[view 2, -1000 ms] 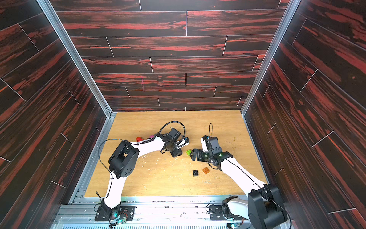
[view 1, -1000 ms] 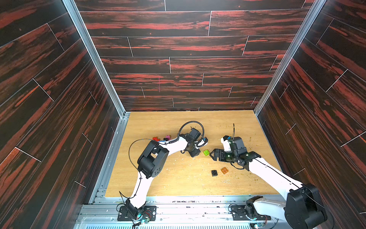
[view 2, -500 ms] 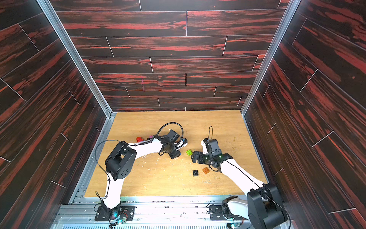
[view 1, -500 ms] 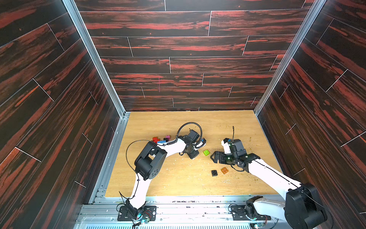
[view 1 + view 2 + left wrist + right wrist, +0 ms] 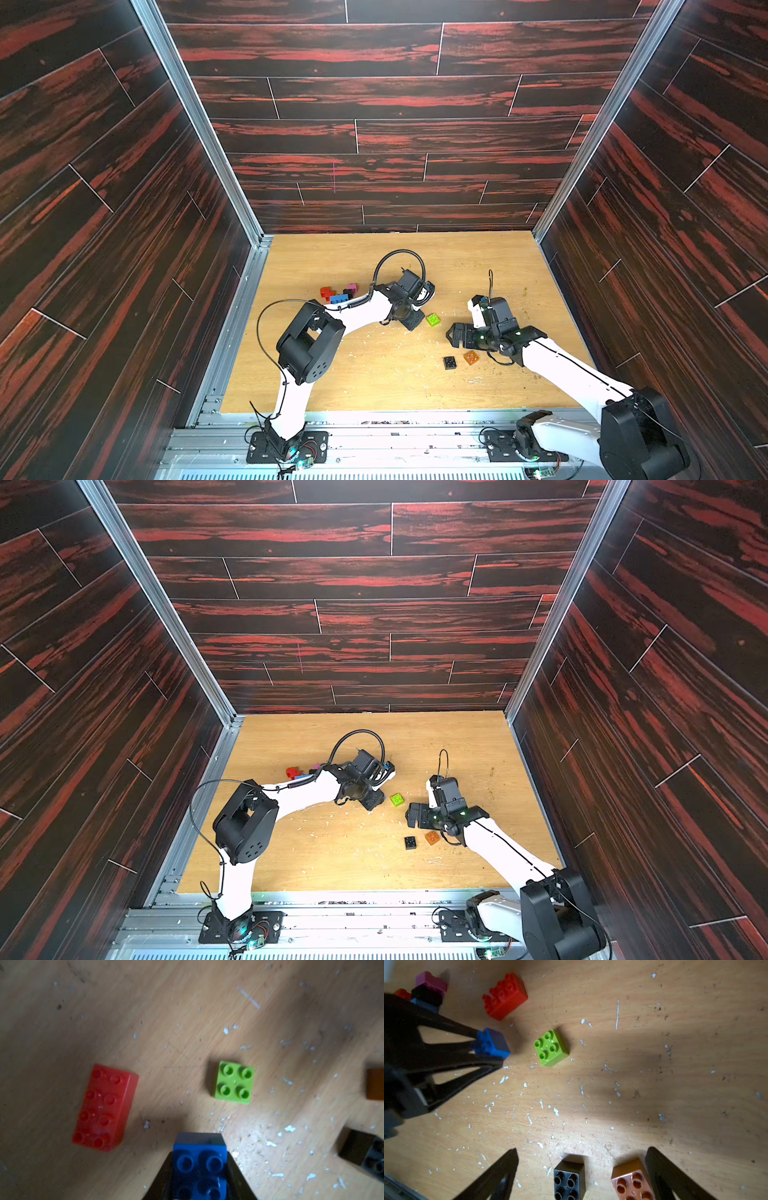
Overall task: Assemble the letter v with lego
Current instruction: Pick up the lego brick from the center of the board, then assemble the lego brick with the lego brick.
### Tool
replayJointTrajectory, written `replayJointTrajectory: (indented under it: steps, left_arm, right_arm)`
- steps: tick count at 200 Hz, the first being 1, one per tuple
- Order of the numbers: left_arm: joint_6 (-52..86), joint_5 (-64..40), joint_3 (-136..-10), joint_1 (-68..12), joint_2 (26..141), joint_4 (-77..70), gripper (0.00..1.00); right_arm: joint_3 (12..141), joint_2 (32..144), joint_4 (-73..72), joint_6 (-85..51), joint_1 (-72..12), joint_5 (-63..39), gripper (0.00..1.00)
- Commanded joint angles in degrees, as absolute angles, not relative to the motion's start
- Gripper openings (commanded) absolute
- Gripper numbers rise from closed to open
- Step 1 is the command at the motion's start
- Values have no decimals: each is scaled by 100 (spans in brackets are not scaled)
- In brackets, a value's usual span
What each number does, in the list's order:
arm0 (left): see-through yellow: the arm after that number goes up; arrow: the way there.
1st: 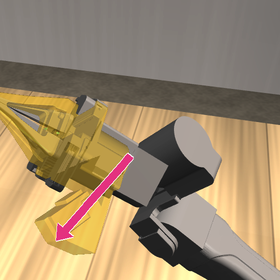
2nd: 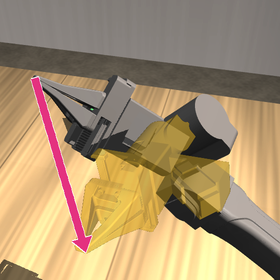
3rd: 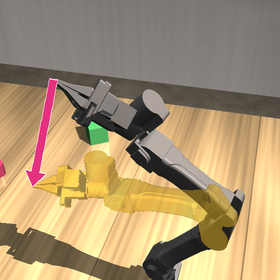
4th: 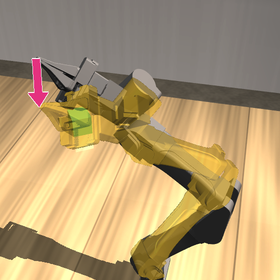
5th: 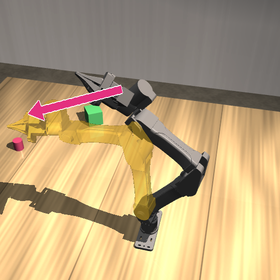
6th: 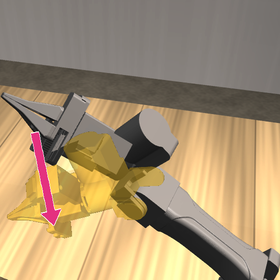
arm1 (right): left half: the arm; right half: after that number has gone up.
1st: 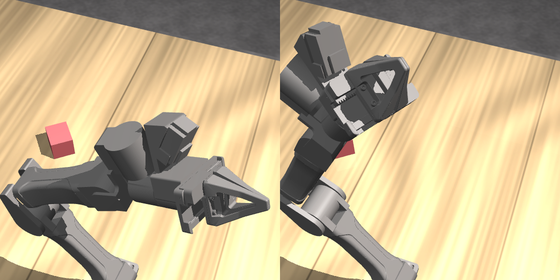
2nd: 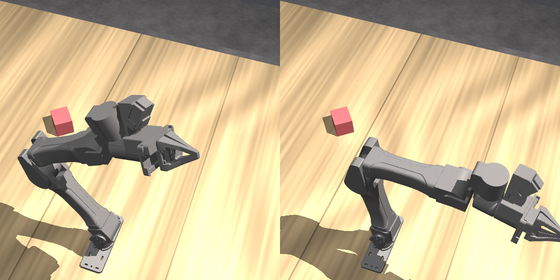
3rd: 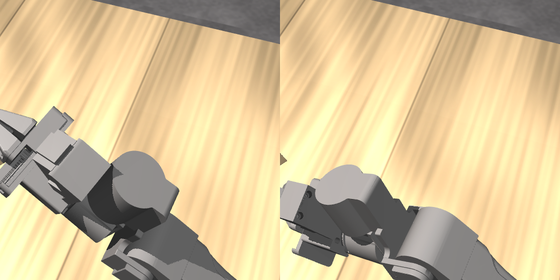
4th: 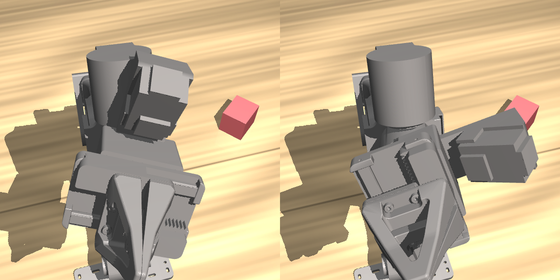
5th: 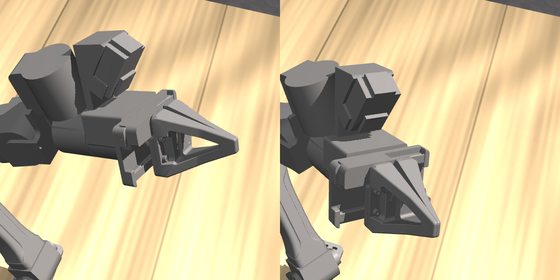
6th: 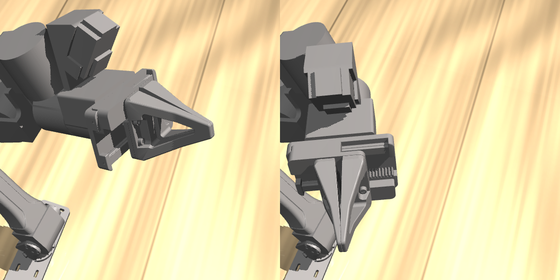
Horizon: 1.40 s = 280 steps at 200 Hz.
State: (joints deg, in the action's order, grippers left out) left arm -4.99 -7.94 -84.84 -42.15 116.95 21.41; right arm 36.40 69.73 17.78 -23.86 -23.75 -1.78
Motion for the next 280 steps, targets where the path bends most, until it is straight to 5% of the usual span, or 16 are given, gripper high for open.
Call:
replayJointTrajectory:
  steps: [1, 280]
  left_arm:
    - [-360, -806, -8803, -4321, 11553, 2158, 18]
    - [-809, -773, -9597, -4556, 12596, 2619, 17]
  right_arm:
    - [3461, 6925, 1688, -2264, -2399, -238, 98]
    - [3568, 7196, 1485, -2171, -2399, -256, 98]
